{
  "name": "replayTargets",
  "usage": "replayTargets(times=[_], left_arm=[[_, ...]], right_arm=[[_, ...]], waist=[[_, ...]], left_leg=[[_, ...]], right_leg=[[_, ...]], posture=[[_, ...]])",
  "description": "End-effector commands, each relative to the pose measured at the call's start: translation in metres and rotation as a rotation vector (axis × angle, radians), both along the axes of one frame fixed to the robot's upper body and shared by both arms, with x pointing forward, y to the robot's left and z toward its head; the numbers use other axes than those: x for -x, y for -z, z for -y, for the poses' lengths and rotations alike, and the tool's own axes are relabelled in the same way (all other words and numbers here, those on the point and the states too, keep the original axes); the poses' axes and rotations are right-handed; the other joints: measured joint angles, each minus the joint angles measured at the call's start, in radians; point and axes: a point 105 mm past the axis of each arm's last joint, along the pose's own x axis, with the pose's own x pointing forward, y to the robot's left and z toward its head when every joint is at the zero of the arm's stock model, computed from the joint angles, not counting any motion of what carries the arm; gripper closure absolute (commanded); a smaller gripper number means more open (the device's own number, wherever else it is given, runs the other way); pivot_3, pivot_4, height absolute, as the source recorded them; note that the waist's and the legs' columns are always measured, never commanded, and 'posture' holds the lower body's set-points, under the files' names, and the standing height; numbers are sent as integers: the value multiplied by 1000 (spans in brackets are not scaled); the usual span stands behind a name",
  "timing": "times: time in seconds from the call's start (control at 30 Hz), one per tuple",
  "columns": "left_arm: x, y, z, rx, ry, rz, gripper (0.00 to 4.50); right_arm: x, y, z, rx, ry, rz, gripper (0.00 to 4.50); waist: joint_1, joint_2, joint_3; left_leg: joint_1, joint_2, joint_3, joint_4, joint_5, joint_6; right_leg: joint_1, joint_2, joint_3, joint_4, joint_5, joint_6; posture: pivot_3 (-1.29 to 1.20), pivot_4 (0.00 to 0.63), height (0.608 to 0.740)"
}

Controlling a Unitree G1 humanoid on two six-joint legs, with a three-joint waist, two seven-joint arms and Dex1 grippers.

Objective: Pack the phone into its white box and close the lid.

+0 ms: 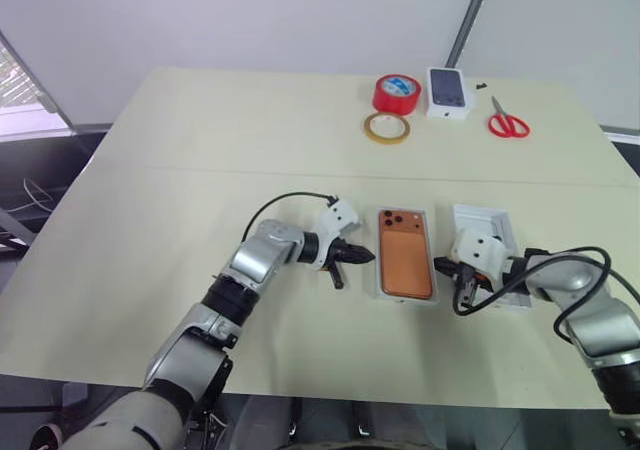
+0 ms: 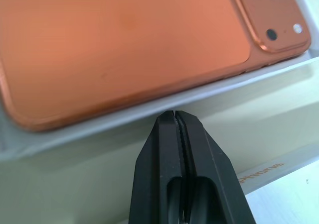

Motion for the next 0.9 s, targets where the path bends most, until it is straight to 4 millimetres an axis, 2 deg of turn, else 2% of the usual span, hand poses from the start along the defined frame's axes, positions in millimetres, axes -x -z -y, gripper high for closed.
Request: replayTargets(times=[0.03,0.13,0.27,0.37,0.4,0.47,0.5,0.67,0.7,0.73,0.83,0.9], left_arm=[[-7,-10,-19,33,-53,24,4500],[-8,-17,-30,70,-88,22,4500],[-16,-21,-49,51,-170,105,4500],[-10,-28,-59,101,-163,78,4500],[-6,-30,-62,125,-150,46,4247],[-7,-39,-72,137,-153,104,3660],[-7,-42,-77,141,-154,121,3156],[4,-52,-94,191,-111,138,604],[8,-50,-97,184,-94,124,53],[13,-48,-102,171,-76,122,0],[26,-49,-110,154,-10,158,0],[28,-55,-114,163,5,271,0]], right_arm=[[6,-1,15,9,18,-25,4451],[7,-2,28,29,54,-17,4451],[7,-9,29,5,57,9,4451],[-2,-30,18,-151,102,52,4451],[-2,-36,16,-280,146,-20,4493],[-2,-46,22,-363,198,-37,3922],[-1,-49,26,-370,216,-29,3583],[-3,-50,38,-336,371,68,1007],[-1,-49,32,-321,378,89,459],[3,-48,22,-333,386,91,38],[9,-46,15,-253,465,148,38],[18,-38,12,-207,528,120,38]], waist=[[0,0,0],[0,0,0],[2,1,0],[0,2,1],[-2,2,1],[-2,5,3],[-2,5,3],[0,5,3],[-1,5,3],[-1,5,3],[-3,8,4],[-2,8,4]], left_leg=[[0,0,0,0,0,0],[0,0,0,0,0,0],[0,0,0,0,0,0],[-1,0,0,0,0,0],[-1,0,0,0,0,0],[-1,1,0,0,0,0],[-1,1,0,0,0,0],[-1,1,0,-2,0,0],[-1,1,0,-2,0,0],[-1,1,0,-2,0,0],[-2,1,0,-3,1,-2],[-2,1,1,-3,1,-2]], right_leg=[[0,0,0,0,0,0],[0,0,0,0,0,0],[0,0,0,0,0,0],[-1,0,0,0,0,0],[-1,0,0,0,0,0],[-1,0,0,0,0,0],[-1,0,0,1,0,0],[-2,0,0,0,0,0],[-2,0,0,0,0,0],[-2,0,0,0,0,0],[-4,0,0,1,0,0],[-4,0,1,1,0,0]], posture=[[0,150,740],[0,150,740],[0,150,740],[0,150,740],[0,150,740],[0,150,740],[0,150,740],[0,150,740],[0,150,740],[0,150,740],[0,150,740],[0,150,740]])
